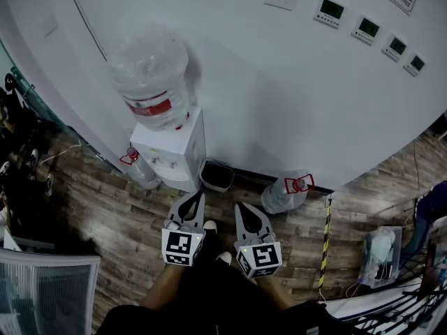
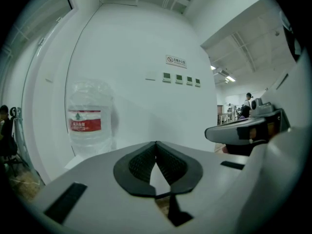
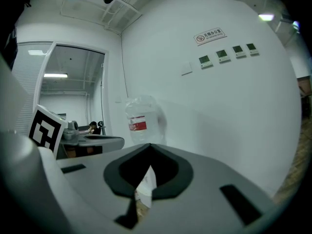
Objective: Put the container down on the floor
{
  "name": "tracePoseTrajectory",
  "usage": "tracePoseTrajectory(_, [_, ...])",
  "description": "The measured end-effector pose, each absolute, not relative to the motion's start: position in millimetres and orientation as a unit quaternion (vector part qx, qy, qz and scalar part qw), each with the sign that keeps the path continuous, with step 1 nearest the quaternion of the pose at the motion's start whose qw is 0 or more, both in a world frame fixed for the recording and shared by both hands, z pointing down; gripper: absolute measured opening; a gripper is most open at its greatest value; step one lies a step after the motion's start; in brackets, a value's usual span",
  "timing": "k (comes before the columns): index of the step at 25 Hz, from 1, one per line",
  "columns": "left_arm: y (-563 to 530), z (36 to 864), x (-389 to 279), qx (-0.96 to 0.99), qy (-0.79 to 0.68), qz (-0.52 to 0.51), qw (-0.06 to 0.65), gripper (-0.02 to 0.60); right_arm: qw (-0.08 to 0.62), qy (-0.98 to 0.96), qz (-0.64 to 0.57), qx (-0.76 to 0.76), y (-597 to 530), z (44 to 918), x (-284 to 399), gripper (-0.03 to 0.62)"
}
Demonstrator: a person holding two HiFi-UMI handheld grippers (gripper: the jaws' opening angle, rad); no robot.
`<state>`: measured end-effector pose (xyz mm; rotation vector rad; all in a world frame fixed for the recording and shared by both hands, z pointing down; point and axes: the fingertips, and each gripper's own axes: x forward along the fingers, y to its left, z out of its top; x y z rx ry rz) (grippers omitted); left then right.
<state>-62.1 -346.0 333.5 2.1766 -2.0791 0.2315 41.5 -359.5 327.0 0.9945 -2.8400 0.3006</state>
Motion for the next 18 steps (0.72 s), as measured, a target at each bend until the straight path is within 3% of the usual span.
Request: tracePoseTrajectory(18, [-351,347,-54,0.729,-0.676,0.080,0.074,0.014,0.071,-0.935,0.110,0.329,-365,339,48,0.009])
